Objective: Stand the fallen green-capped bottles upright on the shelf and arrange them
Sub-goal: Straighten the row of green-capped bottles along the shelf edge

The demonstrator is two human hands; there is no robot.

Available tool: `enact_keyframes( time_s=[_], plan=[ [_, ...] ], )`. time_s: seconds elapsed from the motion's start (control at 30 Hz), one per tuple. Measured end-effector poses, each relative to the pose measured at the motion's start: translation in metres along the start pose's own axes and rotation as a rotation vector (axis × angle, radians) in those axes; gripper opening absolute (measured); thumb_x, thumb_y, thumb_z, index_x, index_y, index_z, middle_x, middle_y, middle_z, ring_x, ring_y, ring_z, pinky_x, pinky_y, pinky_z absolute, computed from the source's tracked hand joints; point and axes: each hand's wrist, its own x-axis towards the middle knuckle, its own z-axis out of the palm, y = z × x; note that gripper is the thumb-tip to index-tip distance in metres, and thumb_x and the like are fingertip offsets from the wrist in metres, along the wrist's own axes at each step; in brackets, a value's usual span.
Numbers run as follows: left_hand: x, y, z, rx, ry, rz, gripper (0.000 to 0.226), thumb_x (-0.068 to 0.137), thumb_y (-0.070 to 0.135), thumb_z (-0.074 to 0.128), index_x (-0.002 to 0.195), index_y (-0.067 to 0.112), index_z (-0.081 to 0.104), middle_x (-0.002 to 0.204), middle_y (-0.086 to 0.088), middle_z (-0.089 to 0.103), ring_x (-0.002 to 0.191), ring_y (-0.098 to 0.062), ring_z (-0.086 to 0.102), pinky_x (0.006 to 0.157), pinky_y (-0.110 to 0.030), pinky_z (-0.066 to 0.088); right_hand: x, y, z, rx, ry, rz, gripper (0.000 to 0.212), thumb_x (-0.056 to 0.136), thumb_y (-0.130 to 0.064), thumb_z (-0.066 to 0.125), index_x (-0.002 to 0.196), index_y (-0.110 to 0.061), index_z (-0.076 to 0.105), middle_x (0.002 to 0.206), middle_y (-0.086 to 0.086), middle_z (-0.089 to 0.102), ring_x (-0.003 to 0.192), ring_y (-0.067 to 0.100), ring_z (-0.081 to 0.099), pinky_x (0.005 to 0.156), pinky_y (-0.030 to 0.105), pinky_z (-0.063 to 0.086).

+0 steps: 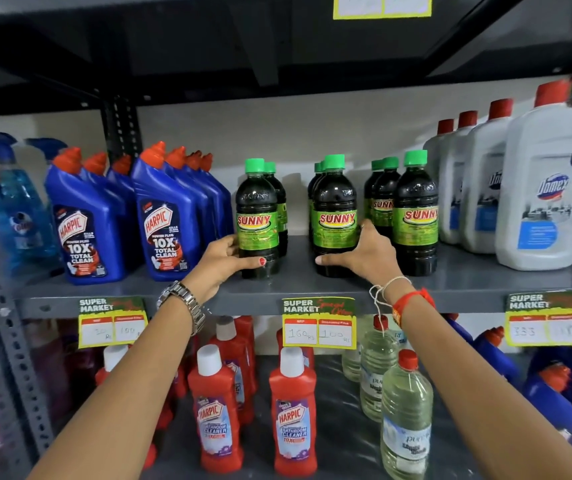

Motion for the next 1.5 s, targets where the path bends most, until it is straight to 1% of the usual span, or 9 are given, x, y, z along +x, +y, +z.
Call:
enact_keyframes(
  time_s=[0.3, 0.53, 0.63, 0.77, 0.9, 0.97, 1.13, 1.23, 1.5],
  plan=[
    [0.002, -0.003, -0.001, -0.010, 0.008, 0.010, 0.066, 0.067, 0.001, 0.075, 0.127, 0.006, 0.049, 0.127, -0.013, 0.059, 0.117, -0.021, 0.055, 0.103, -0.036, 0.041, -0.001, -0.002, -0.001, 0.015, -0.021, -0.008, 0.094, 0.042, -0.060, 0.083, 0.112, -0.013, 0.043, 0.093, 0.000, 0.057, 0.097, 0.029, 0.062, 0.074, 0.029, 0.044],
    [-0.003, -0.003, 0.001, 0.059, 0.011, 0.081, 0.060, 0.068, 0.004, 0.075, 0.123, 0.006, 0.052, 0.126, -0.013, 0.060, 0.109, -0.018, 0.059, 0.086, -0.021, 0.045, -0.011, -0.003, -0.007, 0.083, -0.108, -0.005, 0.102, 0.045, -0.054, 0.085, 0.124, -0.009, 0.039, 0.116, 0.008, 0.060, 0.110, 0.027, 0.057, 0.087, 0.029, 0.043],
    [-0.021, -0.005, 0.003, 0.323, 0.127, 0.180, 0.067, 0.072, 0.028, 0.074, 0.130, 0.008, 0.047, 0.128, -0.011, 0.058, 0.117, -0.024, 0.056, 0.093, -0.026, 0.041, -0.024, 0.005, -0.016, 0.214, -0.071, -0.004, 0.107, 0.048, -0.043, 0.088, 0.134, -0.009, 0.035, 0.120, 0.012, 0.060, 0.111, 0.025, 0.057, 0.093, 0.028, 0.045],
    [-0.055, -0.011, 0.011, 0.932, 0.277, 0.205, 0.085, 0.073, 0.074, 0.042, 0.136, 0.016, 0.038, 0.130, -0.011, 0.058, 0.112, -0.029, 0.058, 0.090, -0.041, 0.046, -0.036, 0.020, -0.040, 0.346, 0.205, 0.002, 0.071, 0.060, -0.026, 0.086, 0.120, -0.016, 0.048, 0.093, 0.003, 0.065, 0.084, 0.016, 0.062, 0.072, 0.019, 0.048],
    [-0.065, -0.018, 0.019, 1.119, 0.267, 0.186, 0.087, 0.078, 0.074, 0.024, 0.131, 0.007, 0.043, 0.137, -0.013, 0.051, 0.124, -0.027, 0.048, 0.107, -0.045, 0.033, -0.034, 0.035, -0.060, 0.205, 0.442, 0.021, 0.051, 0.066, -0.026, 0.080, 0.109, -0.019, 0.052, 0.081, -0.004, 0.064, 0.083, 0.020, 0.064, 0.072, 0.030, 0.048],
    [-0.066, -0.021, 0.021, 1.185, 0.275, 0.189, 0.087, 0.079, 0.072, 0.017, 0.126, 0.007, 0.050, 0.133, -0.012, 0.055, 0.123, -0.025, 0.050, 0.107, -0.043, 0.033, -0.030, 0.043, -0.066, 0.067, 0.489, 0.054, 0.061, 0.062, -0.030, 0.082, 0.113, -0.017, 0.050, 0.097, 0.002, 0.062, 0.100, 0.026, 0.058, 0.074, 0.033, 0.044],
    [-0.065, -0.025, 0.021, 1.247, 0.294, 0.189, 0.093, 0.075, 0.073, 0.008, 0.129, 0.009, 0.051, 0.139, -0.007, 0.051, 0.128, -0.021, 0.047, 0.104, -0.040, 0.035, -0.012, 0.060, -0.076, 0.016, 0.194, 0.071, 0.111, 0.055, -0.026, 0.088, 0.140, 0.000, 0.022, 0.142, 0.019, 0.036, 0.133, 0.034, 0.031, 0.108, 0.038, 0.025],
    [-0.065, -0.026, 0.022, 1.267, 0.308, 0.185, 0.090, 0.078, 0.072, 0.012, 0.128, 0.010, 0.053, 0.137, -0.007, 0.053, 0.126, -0.021, 0.049, 0.103, -0.040, 0.036, -0.006, 0.065, -0.079, 0.094, 0.075, 0.110, 0.105, 0.057, -0.021, 0.088, 0.139, -0.002, 0.026, 0.137, 0.018, 0.048, 0.128, 0.032, 0.043, 0.104, 0.034, 0.033],
    [-0.063, -0.028, 0.023, 1.264, 0.321, 0.171, 0.078, 0.083, 0.068, 0.021, 0.128, 0.012, 0.053, 0.139, -0.006, 0.051, 0.126, -0.023, 0.049, 0.102, -0.041, 0.037, -0.005, 0.070, -0.078, 0.068, 0.136, 0.102, 0.091, 0.050, -0.032, 0.090, 0.122, -0.006, 0.042, 0.121, 0.013, 0.060, 0.116, 0.029, 0.053, 0.096, 0.042, 0.045]
  ],
)
